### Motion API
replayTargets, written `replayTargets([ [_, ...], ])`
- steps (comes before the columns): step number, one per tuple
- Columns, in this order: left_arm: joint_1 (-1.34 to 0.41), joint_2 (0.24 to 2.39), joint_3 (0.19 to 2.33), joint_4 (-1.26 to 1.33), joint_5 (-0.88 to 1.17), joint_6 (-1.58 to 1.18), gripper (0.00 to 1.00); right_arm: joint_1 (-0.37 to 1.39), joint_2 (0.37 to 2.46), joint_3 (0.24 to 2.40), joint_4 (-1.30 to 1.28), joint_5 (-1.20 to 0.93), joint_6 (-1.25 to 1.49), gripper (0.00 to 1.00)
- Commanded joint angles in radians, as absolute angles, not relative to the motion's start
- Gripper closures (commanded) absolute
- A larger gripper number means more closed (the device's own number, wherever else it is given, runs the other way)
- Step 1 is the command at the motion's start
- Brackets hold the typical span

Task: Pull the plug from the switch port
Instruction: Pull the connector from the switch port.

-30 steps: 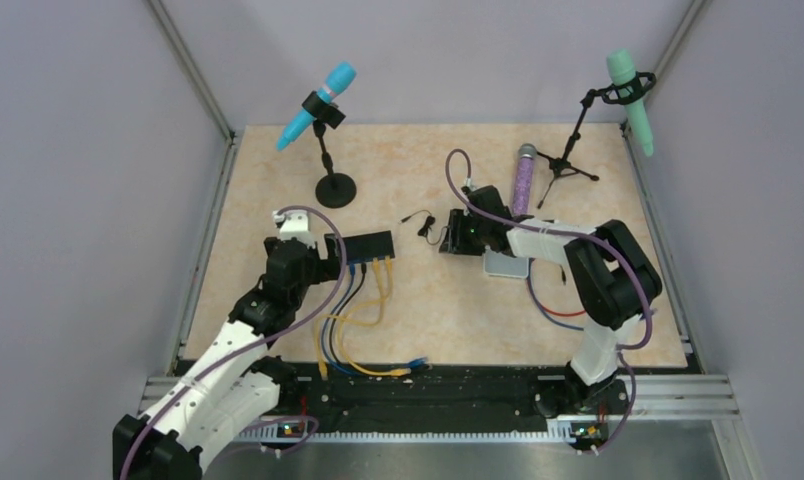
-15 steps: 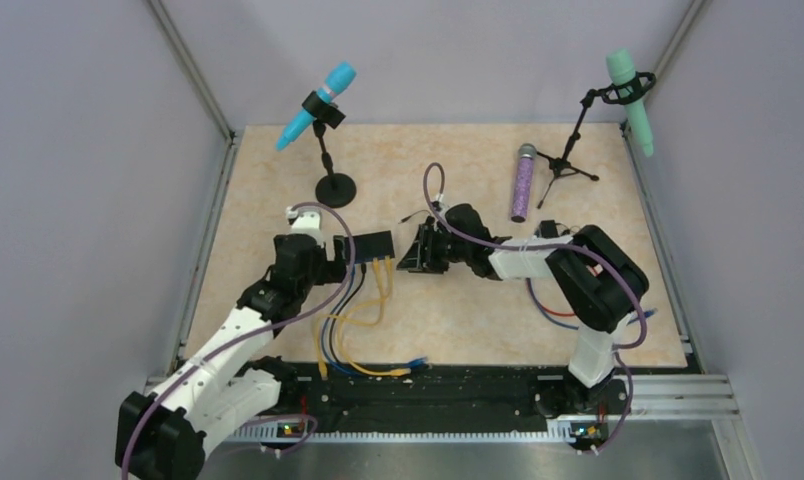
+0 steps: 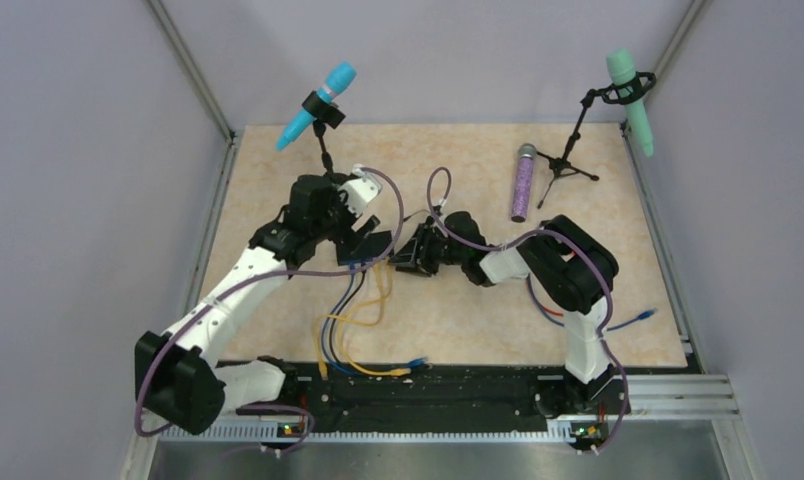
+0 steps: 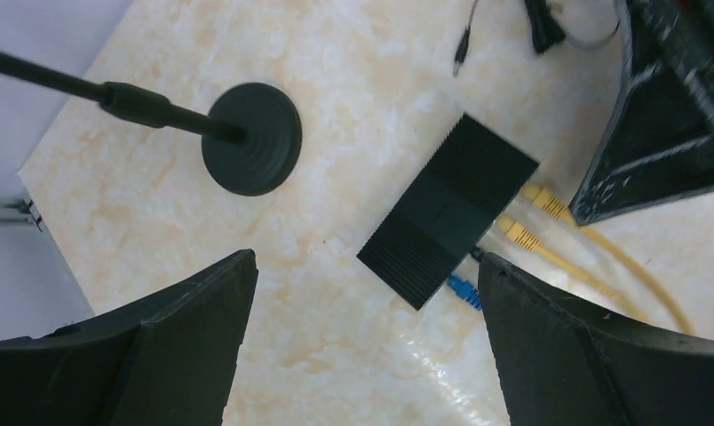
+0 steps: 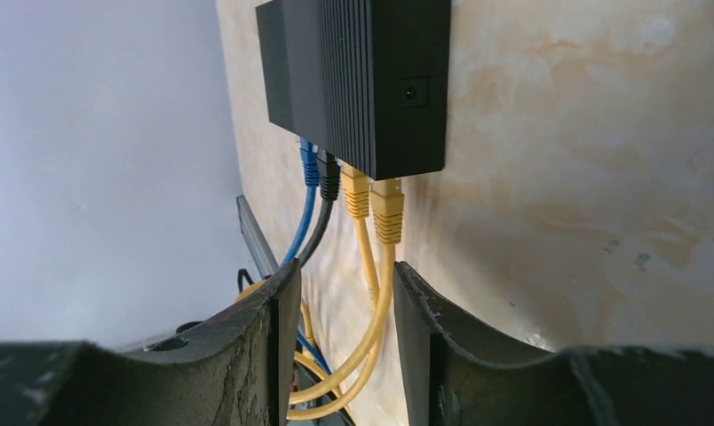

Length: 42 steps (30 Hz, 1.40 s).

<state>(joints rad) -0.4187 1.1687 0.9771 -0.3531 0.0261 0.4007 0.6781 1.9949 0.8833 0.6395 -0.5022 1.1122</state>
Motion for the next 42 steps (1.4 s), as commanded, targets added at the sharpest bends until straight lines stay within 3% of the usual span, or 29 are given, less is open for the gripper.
replayTargets([
  [1,-0.417,1.306,1.017,-0.487,0.076,0.698,0.01,0.680,2.027,0.858,0.781,-0.524,1.183,0.58],
  [9,-0.413,1.534,1.070,-0.510,0.125,0.773,0.01,0.681,2.047,0.827,0.847,-0.528,1.226,0.59],
  [26,-0.384,1.761,1.299,-0.712,0.304,0.844,0.02,0.684,2.064,0.810,0.903,-0.524,1.268,0.59],
  [42,-0.378,1.839,1.341,-0.727,0.281,0.843,0.15,0.688,2.063,0.821,0.885,-0.500,1.262,0.59],
])
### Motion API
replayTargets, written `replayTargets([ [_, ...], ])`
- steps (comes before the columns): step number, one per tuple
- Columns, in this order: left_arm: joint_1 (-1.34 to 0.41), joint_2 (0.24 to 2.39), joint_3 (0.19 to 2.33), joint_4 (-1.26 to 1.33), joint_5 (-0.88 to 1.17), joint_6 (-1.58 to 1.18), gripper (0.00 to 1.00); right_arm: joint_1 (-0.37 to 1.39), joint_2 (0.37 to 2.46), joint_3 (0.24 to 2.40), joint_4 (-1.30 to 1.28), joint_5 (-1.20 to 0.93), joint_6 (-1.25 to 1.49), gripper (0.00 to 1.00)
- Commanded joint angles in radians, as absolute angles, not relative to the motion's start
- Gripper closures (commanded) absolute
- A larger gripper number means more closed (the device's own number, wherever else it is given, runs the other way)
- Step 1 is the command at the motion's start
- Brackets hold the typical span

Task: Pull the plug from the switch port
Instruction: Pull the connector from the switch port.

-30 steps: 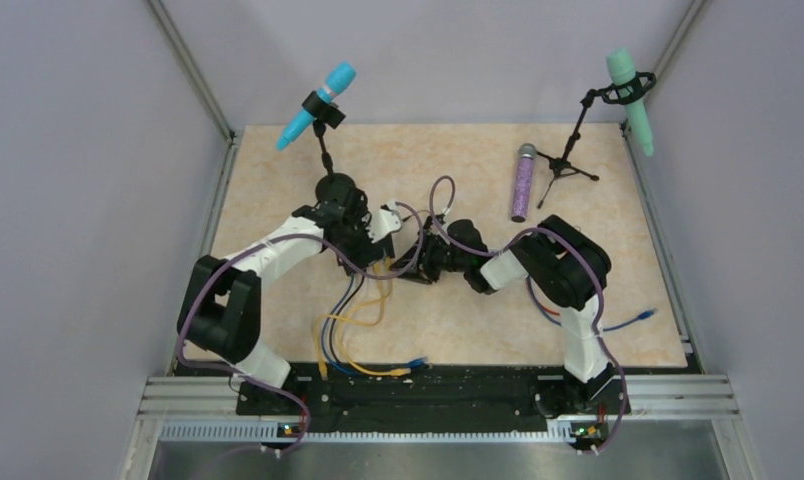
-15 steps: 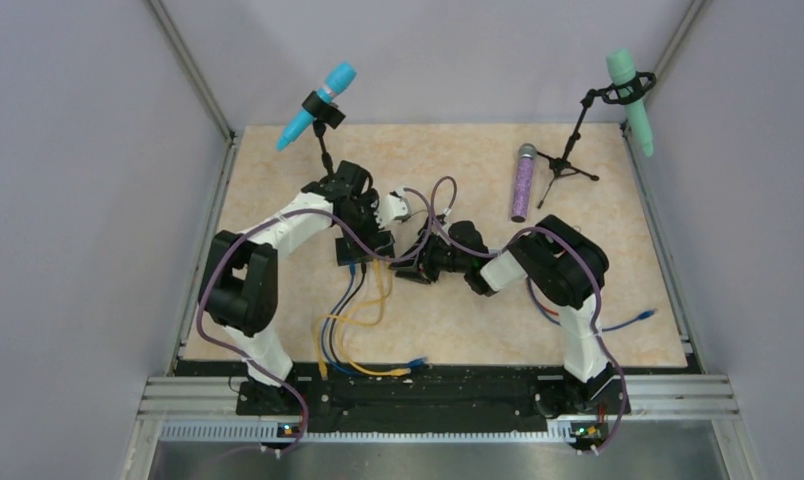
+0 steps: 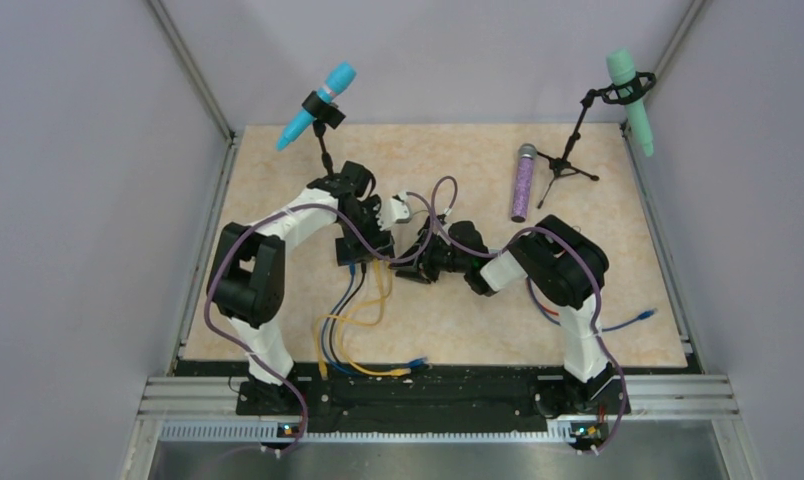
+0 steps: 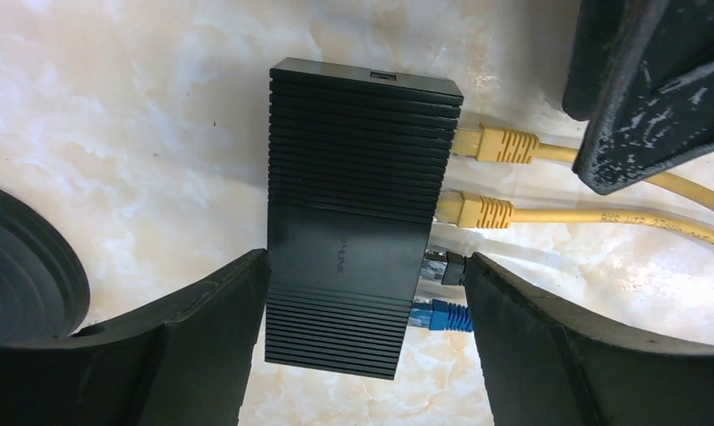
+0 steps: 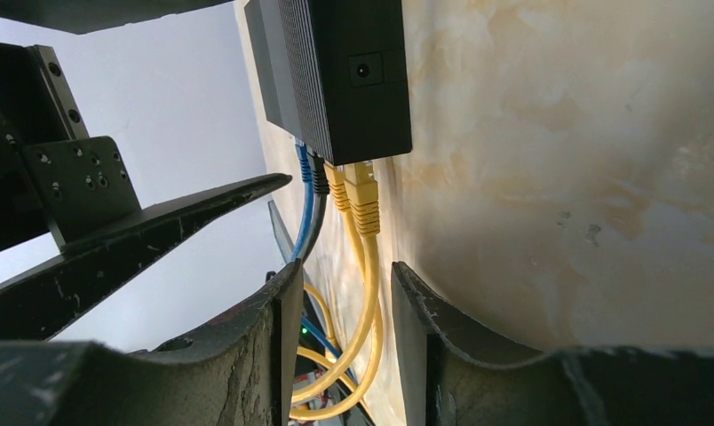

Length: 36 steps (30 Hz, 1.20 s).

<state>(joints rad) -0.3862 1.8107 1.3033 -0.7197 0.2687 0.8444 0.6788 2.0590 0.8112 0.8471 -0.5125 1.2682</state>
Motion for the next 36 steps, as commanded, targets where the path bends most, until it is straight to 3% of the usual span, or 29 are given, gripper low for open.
replayTargets([
  [1,-0.377,1.844,1.341,-0.726,0.274,0.844,0.15,0.687,2.063,0.823,0.884,-0.500,1.264,0.59],
  [20,-0.378,1.838,1.250,-0.644,0.216,0.830,0.18,0.689,2.100,0.878,0.873,-0.507,1.269,0.59],
  [30,-0.377,1.827,1.256,-0.667,0.236,0.796,0.37,0.697,2.111,0.888,0.857,-0.473,1.273,0.62],
  [36,-0.377,1.803,1.200,-0.667,0.260,0.775,0.42,0.709,2.141,0.898,0.886,-0.405,1.300,0.62],
])
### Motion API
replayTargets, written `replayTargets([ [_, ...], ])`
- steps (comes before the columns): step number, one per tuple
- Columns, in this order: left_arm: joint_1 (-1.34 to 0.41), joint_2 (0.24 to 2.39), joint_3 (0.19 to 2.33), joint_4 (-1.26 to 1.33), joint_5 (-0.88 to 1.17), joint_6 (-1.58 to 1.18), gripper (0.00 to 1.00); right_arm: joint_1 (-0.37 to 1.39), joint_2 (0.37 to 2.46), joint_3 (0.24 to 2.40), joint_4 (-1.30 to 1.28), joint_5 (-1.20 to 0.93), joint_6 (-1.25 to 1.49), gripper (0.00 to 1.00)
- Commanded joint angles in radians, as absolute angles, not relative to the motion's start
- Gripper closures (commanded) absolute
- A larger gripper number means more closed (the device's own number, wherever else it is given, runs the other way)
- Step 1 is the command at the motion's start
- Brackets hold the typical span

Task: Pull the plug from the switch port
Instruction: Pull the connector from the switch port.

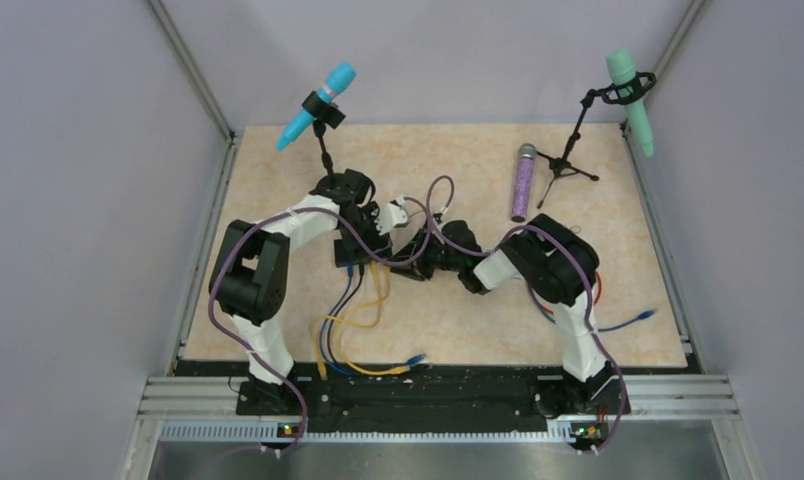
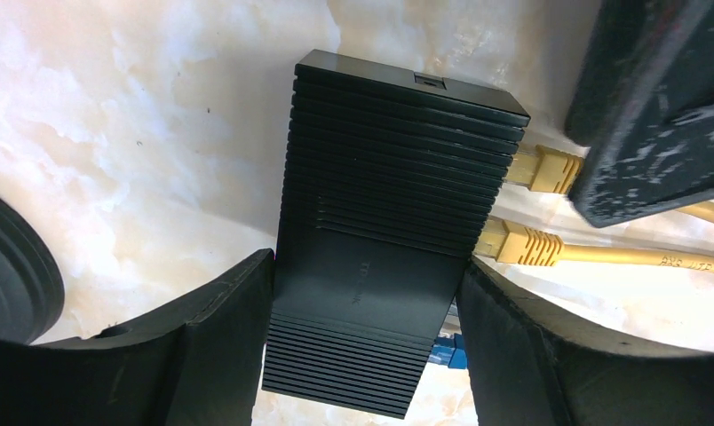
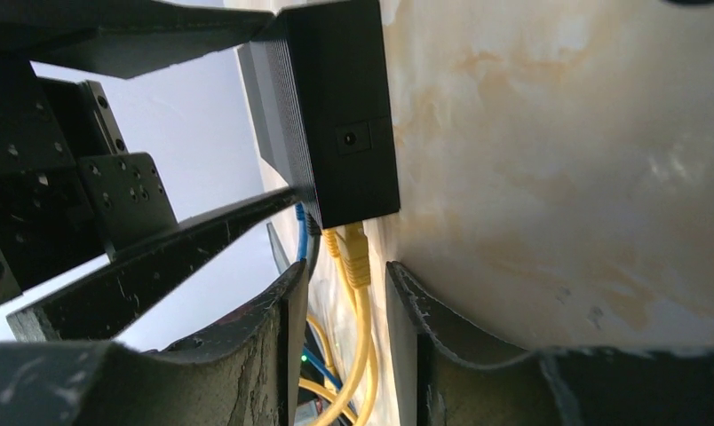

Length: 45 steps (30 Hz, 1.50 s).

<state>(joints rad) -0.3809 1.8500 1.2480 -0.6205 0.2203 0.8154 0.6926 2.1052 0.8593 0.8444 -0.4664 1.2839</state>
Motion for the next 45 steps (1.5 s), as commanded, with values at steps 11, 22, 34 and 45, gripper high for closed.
replayTargets([
  [11,-0.379,1.791,1.178,-0.673,0.261,0.760,0.42,0.731,2.179,0.896,0.998,-0.354,1.384,0.69],
  [22,-0.378,1.798,1.184,-0.692,0.283,0.763,0.42,0.778,2.210,0.868,1.112,-0.312,1.406,0.75],
  [34,-0.378,1.805,1.174,-0.701,0.287,0.763,0.43,0.767,2.193,0.844,1.119,-0.239,1.447,0.72],
  [45,-0.380,1.815,1.175,-0.701,0.282,0.754,0.43,0.767,2.165,0.794,1.177,-0.248,1.428,0.77],
])
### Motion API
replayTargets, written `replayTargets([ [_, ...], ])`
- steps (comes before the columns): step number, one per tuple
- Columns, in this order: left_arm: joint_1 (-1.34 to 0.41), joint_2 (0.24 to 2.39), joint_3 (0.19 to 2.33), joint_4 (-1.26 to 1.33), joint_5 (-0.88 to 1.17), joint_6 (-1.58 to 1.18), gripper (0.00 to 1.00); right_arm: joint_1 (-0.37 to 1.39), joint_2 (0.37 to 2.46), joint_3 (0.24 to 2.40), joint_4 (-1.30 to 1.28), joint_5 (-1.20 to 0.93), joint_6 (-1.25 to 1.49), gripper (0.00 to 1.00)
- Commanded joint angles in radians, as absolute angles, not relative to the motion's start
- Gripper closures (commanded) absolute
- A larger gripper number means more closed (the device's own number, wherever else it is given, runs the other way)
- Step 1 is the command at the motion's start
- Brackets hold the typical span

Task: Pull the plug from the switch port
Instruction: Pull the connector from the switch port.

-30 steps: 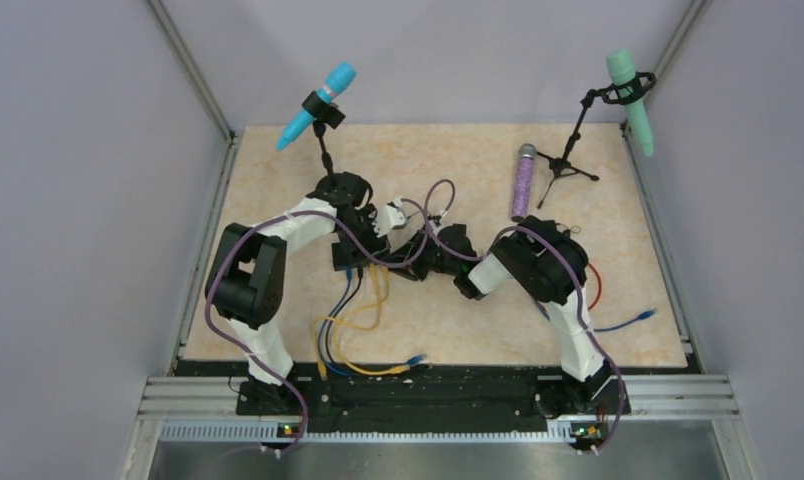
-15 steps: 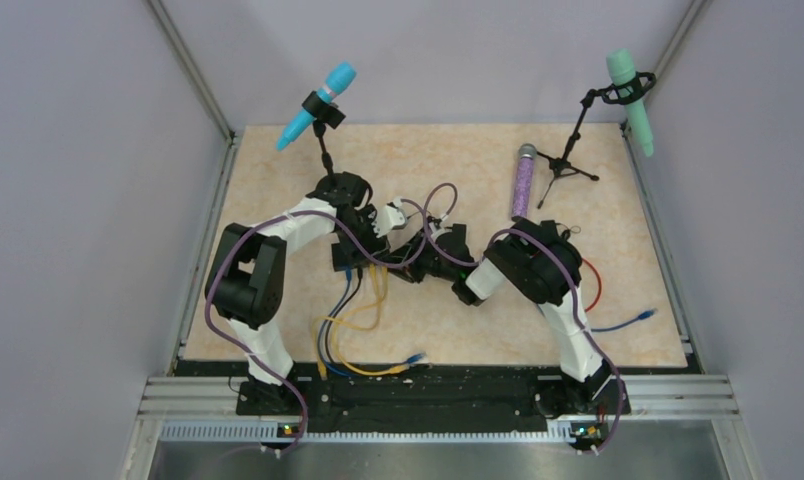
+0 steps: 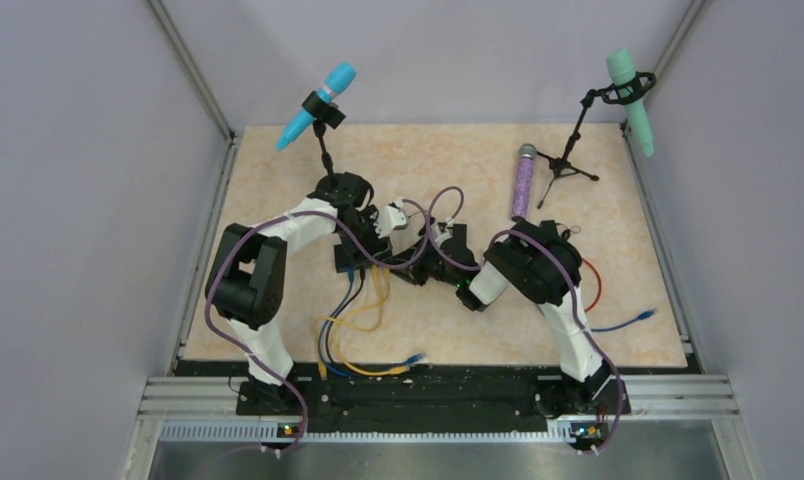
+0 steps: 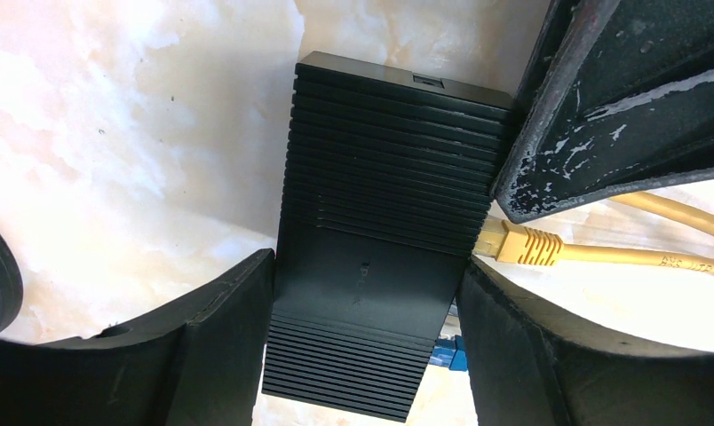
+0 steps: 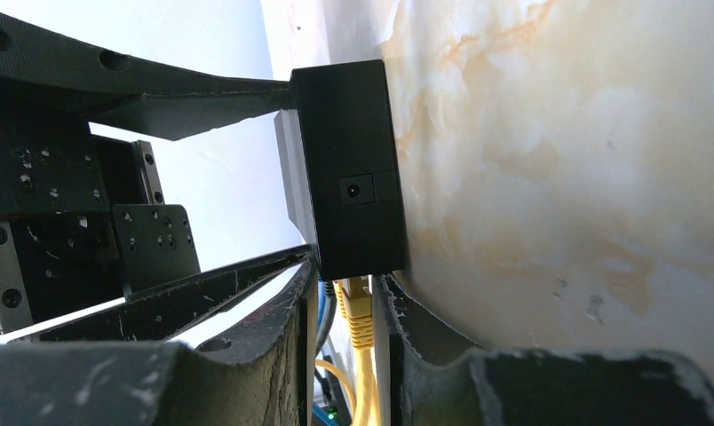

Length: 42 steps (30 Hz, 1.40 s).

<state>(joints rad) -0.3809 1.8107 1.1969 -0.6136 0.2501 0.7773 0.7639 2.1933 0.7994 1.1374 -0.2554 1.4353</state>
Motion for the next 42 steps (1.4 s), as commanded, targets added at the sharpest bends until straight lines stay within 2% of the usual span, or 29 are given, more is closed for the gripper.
replayTargets([
  [1,-0.380,1.815,1.176,-0.701,0.282,0.754,0.43,0.767,2.162,0.795,1.173,-0.247,1.425,0.74],
  [4,-0.381,1.815,1.174,-0.698,0.284,0.754,0.43,0.767,2.151,0.788,1.156,-0.245,1.413,0.66],
  [6,-0.380,1.816,1.175,-0.701,0.286,0.758,0.43,0.767,2.146,0.781,1.153,-0.244,1.406,0.65],
  [9,-0.381,1.817,1.175,-0.702,0.287,0.759,0.43,0.768,2.145,0.778,1.147,-0.246,1.401,0.66],
  [17,-0.380,1.816,1.173,-0.697,0.281,0.757,0.44,0.770,2.149,0.779,1.148,-0.252,1.391,0.76],
  [22,-0.380,1.816,1.172,-0.697,0.279,0.758,0.44,0.770,2.153,0.783,1.149,-0.258,1.392,0.76],
  [25,-0.380,1.817,1.170,-0.697,0.279,0.757,0.44,0.770,2.156,0.786,1.157,-0.264,1.393,0.72],
  [28,-0.379,1.818,1.169,-0.698,0.280,0.756,0.44,0.770,2.158,0.787,1.164,-0.264,1.390,0.83],
  [30,-0.380,1.818,1.170,-0.697,0.279,0.755,0.44,0.770,2.159,0.784,1.163,-0.263,1.392,0.84],
  [32,-0.380,1.820,1.170,-0.697,0.279,0.756,0.45,0.770,2.162,0.781,1.169,-0.262,1.394,0.92],
  [35,-0.380,1.821,1.173,-0.695,0.281,0.756,0.45,0.769,2.163,0.783,1.175,-0.263,1.395,0.97],
  [42,-0.378,1.829,1.227,-0.709,0.307,0.739,0.45,0.768,2.157,0.796,1.146,-0.257,1.385,1.00],
])
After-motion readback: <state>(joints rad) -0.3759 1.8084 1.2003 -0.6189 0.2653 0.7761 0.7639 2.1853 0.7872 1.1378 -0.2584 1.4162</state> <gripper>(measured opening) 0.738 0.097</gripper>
